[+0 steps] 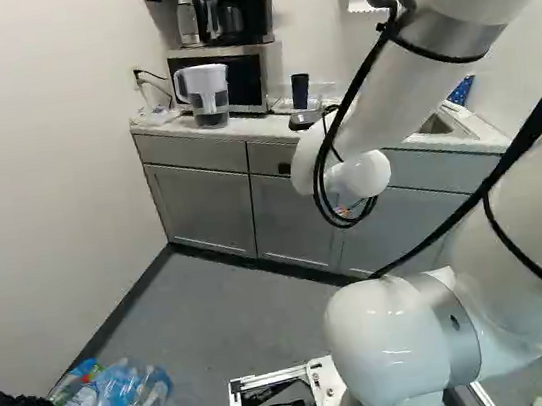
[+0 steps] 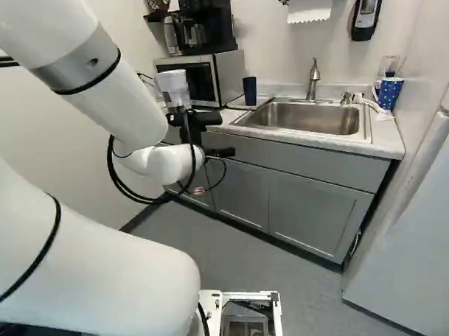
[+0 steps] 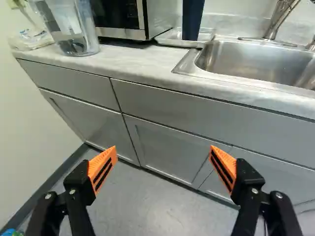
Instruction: Rinse the cup and place it in the tray
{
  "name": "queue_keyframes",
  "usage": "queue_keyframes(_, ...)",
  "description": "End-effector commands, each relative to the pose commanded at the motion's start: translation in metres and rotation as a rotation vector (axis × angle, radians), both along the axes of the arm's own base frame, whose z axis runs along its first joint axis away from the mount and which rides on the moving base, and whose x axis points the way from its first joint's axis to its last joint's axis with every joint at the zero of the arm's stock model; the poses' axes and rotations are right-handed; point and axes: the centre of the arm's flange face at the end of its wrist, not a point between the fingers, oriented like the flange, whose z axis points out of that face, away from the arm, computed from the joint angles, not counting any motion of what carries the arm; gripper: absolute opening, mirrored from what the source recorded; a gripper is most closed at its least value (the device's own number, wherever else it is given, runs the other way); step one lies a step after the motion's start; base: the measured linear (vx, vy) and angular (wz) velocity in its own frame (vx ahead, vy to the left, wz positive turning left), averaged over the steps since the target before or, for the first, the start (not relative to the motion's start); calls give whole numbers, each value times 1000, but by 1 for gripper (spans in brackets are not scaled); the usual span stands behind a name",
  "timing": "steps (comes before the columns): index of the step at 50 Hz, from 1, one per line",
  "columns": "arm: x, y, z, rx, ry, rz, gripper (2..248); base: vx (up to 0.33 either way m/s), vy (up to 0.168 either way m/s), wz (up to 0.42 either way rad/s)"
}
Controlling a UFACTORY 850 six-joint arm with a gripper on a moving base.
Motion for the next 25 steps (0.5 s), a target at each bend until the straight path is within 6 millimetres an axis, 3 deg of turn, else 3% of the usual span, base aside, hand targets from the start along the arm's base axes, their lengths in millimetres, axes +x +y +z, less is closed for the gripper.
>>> queue_keyframes(25,-29,14,-24,-4,-60,44,247,0,0,0)
